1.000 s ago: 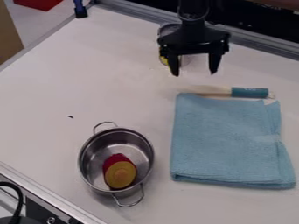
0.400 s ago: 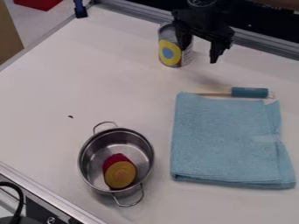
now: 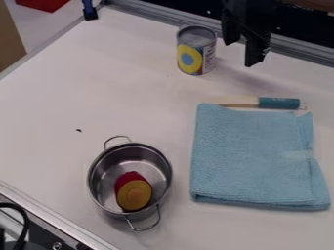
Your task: Put the can in the left side of the table
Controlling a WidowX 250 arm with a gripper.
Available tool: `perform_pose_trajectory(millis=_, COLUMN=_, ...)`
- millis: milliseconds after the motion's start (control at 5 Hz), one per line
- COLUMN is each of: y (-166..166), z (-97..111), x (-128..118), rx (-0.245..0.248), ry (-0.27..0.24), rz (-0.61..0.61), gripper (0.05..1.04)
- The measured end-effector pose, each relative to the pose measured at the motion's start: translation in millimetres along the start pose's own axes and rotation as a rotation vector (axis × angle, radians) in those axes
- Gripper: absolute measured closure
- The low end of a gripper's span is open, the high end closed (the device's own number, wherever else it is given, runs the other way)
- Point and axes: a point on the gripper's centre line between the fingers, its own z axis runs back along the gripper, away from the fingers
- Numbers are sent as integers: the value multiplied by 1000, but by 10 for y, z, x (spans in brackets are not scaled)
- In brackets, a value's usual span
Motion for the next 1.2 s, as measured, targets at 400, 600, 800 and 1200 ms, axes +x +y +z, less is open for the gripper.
perform_pose_trajectory(millis=400, y=149, z=-32, x=111, rx=14, ry=-27, rz=-108, gripper=87)
perform_pose_trajectory(millis=600, y=262, z=-84, x=71, rx=37, ry=-28, rz=-89, gripper=87)
perform_pose_trajectory(millis=800, y=423, z=-130, x=62, rx=6, ry=-25, rz=-50, gripper=87)
perform_pose_trajectory(millis=1200, y=573, z=-266, x=-3, rx=32, ry=12, rz=-13, gripper=87)
